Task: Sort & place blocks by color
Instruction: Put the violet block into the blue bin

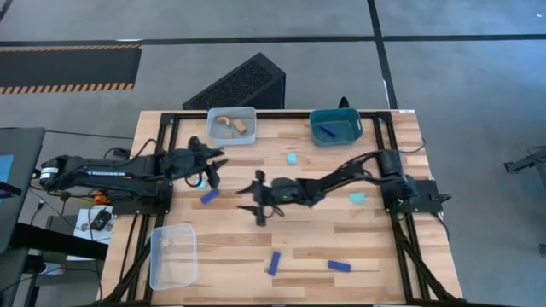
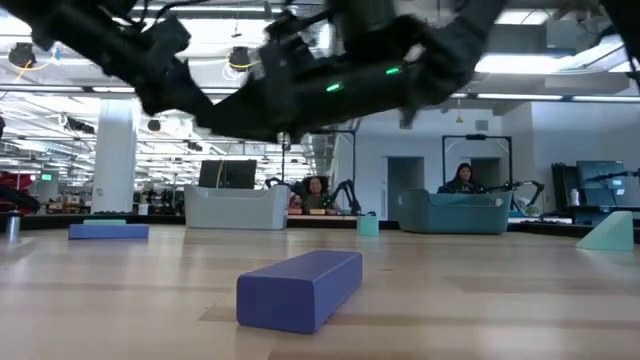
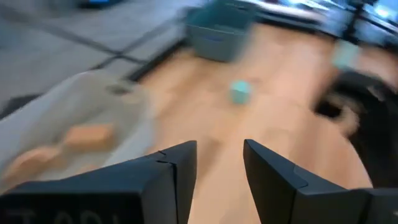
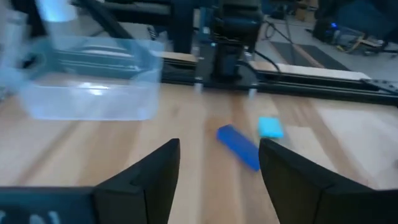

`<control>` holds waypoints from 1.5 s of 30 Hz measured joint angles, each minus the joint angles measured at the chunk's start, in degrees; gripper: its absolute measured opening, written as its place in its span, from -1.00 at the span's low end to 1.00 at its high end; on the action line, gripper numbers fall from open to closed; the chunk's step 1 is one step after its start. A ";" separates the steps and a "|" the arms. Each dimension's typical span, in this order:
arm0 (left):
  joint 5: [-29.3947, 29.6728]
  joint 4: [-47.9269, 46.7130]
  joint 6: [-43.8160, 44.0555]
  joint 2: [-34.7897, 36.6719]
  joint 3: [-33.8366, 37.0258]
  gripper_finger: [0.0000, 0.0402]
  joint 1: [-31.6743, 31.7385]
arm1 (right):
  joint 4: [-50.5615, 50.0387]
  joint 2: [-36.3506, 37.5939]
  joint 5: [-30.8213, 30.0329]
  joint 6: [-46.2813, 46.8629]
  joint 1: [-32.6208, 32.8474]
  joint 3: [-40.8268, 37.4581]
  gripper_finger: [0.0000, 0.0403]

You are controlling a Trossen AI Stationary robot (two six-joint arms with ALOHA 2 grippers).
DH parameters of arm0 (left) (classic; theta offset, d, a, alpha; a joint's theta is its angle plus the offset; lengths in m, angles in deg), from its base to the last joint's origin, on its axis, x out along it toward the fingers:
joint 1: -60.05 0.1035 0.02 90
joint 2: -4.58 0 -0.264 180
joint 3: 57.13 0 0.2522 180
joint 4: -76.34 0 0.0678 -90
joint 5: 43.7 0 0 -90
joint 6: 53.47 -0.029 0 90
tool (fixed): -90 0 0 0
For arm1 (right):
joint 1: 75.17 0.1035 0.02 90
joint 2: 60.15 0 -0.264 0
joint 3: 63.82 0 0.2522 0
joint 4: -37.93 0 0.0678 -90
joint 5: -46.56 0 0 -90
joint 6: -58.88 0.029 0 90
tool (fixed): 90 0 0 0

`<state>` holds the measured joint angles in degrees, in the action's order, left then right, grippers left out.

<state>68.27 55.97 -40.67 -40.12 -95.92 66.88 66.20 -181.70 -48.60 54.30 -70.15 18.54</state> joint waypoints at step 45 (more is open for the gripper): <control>19.40 -3.08 12.87 1.93 8.21 -0.39 -1.16 | -67.29 -24.82 12.01 4.23 -6.04 51.10 -0.94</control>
<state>87.67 52.88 -27.80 -38.19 -87.71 65.71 -1.10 -206.52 -36.59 58.53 -76.19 69.64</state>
